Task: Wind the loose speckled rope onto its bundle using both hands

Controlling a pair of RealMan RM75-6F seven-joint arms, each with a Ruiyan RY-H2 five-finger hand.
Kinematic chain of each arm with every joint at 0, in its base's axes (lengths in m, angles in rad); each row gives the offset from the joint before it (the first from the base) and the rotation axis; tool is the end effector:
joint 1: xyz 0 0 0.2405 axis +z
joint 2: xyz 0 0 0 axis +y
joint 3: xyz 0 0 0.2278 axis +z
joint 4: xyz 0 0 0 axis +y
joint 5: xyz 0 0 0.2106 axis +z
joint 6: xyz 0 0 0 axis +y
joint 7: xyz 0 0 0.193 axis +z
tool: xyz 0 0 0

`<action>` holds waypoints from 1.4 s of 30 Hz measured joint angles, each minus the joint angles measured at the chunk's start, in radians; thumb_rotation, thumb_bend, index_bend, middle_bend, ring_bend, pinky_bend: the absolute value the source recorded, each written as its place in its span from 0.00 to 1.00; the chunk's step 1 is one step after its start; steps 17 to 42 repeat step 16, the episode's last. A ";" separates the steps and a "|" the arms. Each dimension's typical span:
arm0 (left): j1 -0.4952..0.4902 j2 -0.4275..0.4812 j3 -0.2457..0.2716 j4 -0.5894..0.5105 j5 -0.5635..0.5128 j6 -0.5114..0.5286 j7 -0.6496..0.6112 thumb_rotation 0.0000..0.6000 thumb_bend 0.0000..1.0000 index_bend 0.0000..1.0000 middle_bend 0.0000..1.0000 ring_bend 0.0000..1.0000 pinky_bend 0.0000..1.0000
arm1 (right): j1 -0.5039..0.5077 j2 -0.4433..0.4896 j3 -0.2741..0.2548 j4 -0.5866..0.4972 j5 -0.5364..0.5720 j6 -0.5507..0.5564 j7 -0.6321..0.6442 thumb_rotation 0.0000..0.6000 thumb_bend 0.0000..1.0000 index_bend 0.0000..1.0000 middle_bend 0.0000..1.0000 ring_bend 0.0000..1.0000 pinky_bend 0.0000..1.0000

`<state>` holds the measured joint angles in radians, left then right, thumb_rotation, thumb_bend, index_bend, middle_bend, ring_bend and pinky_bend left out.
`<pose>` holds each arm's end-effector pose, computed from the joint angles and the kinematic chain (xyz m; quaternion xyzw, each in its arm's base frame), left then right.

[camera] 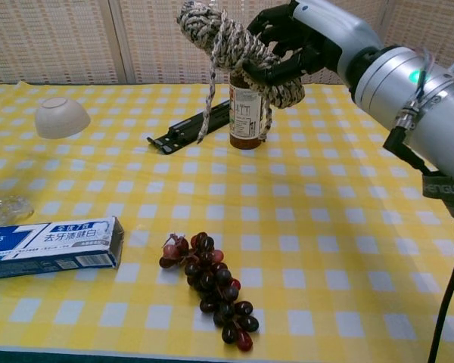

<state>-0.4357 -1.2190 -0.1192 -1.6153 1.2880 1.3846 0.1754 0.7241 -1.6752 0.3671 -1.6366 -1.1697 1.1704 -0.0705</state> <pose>-0.2110 0.3303 0.1222 -0.6199 -0.3303 -0.4269 0.5695 -0.0207 -0.3610 0.0009 0.5699 -0.4824 0.5914 0.3044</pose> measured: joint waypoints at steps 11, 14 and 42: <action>0.170 0.016 0.095 0.075 0.106 0.138 -0.127 1.00 0.43 0.28 0.09 0.02 0.00 | -0.021 0.046 -0.018 -0.036 -0.011 -0.001 -0.001 1.00 0.74 0.92 0.78 0.82 0.70; 0.216 0.017 0.117 0.081 0.129 0.182 -0.127 1.00 0.43 0.28 0.09 0.02 0.00 | -0.025 0.052 -0.022 -0.041 -0.013 0.000 0.003 1.00 0.74 0.92 0.78 0.82 0.70; 0.245 0.018 0.127 0.082 0.139 0.207 -0.129 1.00 0.42 0.28 0.09 0.02 0.00 | -0.028 0.057 -0.026 -0.043 -0.014 -0.001 0.005 1.00 0.74 0.92 0.78 0.82 0.70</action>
